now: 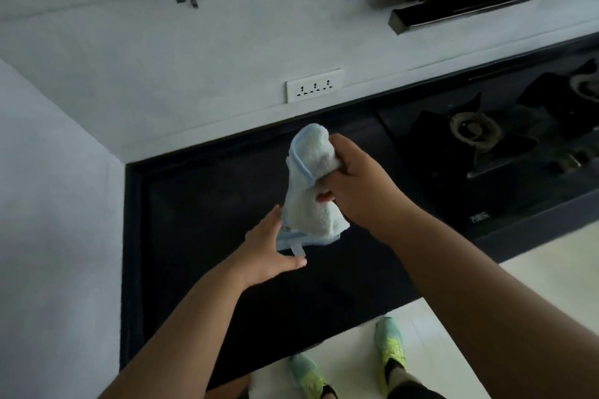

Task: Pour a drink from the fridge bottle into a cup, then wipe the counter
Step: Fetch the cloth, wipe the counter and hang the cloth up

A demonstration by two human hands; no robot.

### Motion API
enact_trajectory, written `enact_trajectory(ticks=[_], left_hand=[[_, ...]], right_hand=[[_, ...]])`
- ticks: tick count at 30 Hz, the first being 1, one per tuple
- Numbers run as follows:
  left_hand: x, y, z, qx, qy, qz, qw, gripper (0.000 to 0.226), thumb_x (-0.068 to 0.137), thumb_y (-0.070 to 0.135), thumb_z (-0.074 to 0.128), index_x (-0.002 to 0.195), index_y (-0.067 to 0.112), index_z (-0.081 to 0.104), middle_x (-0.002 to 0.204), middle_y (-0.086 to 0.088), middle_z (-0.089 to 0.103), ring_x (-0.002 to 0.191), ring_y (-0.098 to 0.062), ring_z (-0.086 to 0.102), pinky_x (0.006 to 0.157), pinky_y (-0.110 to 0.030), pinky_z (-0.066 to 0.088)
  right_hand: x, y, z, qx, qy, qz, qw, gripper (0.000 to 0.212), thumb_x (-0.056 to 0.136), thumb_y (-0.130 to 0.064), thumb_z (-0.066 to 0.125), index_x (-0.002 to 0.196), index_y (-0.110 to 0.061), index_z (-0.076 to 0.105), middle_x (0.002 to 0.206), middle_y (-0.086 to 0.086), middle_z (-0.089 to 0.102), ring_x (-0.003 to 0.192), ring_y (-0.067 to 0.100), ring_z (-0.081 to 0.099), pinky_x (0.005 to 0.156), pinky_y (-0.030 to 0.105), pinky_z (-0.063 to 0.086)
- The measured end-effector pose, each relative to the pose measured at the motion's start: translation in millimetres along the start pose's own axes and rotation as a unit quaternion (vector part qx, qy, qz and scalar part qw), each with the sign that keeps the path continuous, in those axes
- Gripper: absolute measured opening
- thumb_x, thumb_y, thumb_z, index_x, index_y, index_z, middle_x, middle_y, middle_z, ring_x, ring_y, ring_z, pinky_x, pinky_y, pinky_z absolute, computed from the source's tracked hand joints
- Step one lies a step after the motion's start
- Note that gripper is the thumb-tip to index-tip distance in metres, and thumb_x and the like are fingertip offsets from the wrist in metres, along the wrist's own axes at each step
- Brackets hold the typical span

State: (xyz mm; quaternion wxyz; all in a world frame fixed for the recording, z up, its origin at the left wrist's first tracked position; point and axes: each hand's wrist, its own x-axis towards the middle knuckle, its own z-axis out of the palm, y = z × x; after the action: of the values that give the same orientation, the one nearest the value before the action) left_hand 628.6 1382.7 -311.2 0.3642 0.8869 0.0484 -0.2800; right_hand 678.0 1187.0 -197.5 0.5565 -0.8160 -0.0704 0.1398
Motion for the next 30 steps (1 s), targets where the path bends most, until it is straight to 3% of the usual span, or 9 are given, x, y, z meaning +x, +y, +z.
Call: enact_trajectory(ticks=[2,3,5,7,11,15,20,25,30], left_hand=[[16.4,12.5,17.0,-0.023,0.021,-0.004,1.000,0.020,0.097,0.043,0.066,0.113,0.032,0.062,0.116,0.008,0.065,0.105,-0.007,0.064,0.085,-0.026,0.051],[24.6,21.5,24.2,-0.016,0.042,-0.008,0.999,0.012,0.103,0.039,0.057,0.103,0.027,0.061,0.102,0.005,0.067,0.087,-0.007,0.064,0.071,-0.025,0.049],[34.3,41.0,30.6,-0.029,0.085,-0.042,0.995,0.009,0.106,0.030,0.047,0.108,0.025,0.055,0.101,-0.001,0.068,0.079,-0.009,0.062,0.063,-0.027,0.046],[29.7,69.7,30.6,-0.132,0.140,-0.044,0.980,0.014,0.107,0.029,0.044,0.118,0.029,0.053,0.107,0.000,0.065,0.087,-0.014,0.065,0.068,-0.034,0.054],[6.9,143.6,37.4,-0.201,0.129,0.148,0.960,0.018,0.105,0.031,0.051,0.117,0.042,0.058,0.115,0.010,0.069,0.105,-0.014,0.070,0.085,-0.045,0.063],[-26.1,220.4,80.5,-0.107,-0.013,0.271,0.957,0.030,0.103,0.026,0.060,0.126,0.046,0.061,0.117,0.020,0.070,0.108,0.003,0.068,0.089,-0.026,0.060],[-54.3,291.6,139.3,-0.085,-0.074,0.313,0.943,0.035,0.099,0.030,0.068,0.133,0.039,0.066,0.120,0.020,0.070,0.109,0.011,0.064,0.090,-0.011,0.053],[-75.8,353.0,213.2,-0.051,-0.134,0.359,0.922,0.041,0.091,0.032,0.079,0.129,0.040,0.065,0.127,0.013,0.067,0.113,0.001,0.067,0.096,-0.022,0.057],[-95.5,409.7,290.2,-0.032,-0.155,0.393,0.906,0.046,0.085,0.042,0.080,0.126,0.041,0.059,0.128,0.017,0.062,0.118,0.004,0.061,0.090,-0.022,0.058]], right_hand=[[-11.5,4.3,-12.2,0.025,0.004,0.003,1.000,0.046,0.092,0.005,0.053,0.119,-0.030,0.063,0.108,0.000,0.067,0.096,0.020,0.070,0.070,0.029,0.064],[-18.0,10.6,-19.8,0.017,0.011,-0.001,1.000,0.050,0.091,0.008,0.051,0.119,-0.032,0.064,0.111,-0.001,0.066,0.095,0.019,0.070,0.068,0.025,0.063],[-33.1,29.1,-39.1,-0.004,0.042,-0.008,0.999,0.056,0.087,0.014,0.046,0.111,-0.031,0.069,0.120,-0.001,0.063,0.101,0.018,0.069,0.073,0.029,0.064],[-50.2,49.4,-65.4,-0.064,0.085,0.009,0.994,0.058,0.082,0.016,0.047,0.102,-0.032,0.073,0.123,-0.005,0.058,0.110,0.016,0.063,0.082,0.032,0.063],[-94.3,80.2,-117.4,-0.143,0.125,0.075,0.979,0.050,0.083,0.005,0.066,0.114,-0.034,0.072,0.122,-0.013,0.055,0.096,-0.002,0.056,0.082,0.001,0.044],[-140.2,85.4,-147.1,-0.070,0.120,0.101,0.985,0.065,0.082,-0.025,0.084,0.136,-0.036,0.051,0.128,-0.010,0.057,0.108,0.005,0.065,0.090,0.025,0.059],[-211.3,113.6,-213.7,-0.019,0.258,0.114,0.959,0.036,0.086,-0.022,0.077,0.113,-0.040,0.063,0.103,-0.004,0.073,0.093,0.019,0.075,0.085,0.049,0.063],[-297.1,136.8,-281.5,0.002,0.356,0.140,0.924,0.035,0.085,-0.010,0.068,0.099,-0.043,0.067,0.095,0.003,0.075,0.085,0.024,0.077,0.084,0.050,0.064],[-363.3,155.4,-328.9,-0.031,0.406,0.154,0.900,0.031,0.089,-0.011,0.069,0.108,-0.035,0.066,0.108,0.004,0.071,0.095,0.026,0.072,0.085,0.041,0.062]])
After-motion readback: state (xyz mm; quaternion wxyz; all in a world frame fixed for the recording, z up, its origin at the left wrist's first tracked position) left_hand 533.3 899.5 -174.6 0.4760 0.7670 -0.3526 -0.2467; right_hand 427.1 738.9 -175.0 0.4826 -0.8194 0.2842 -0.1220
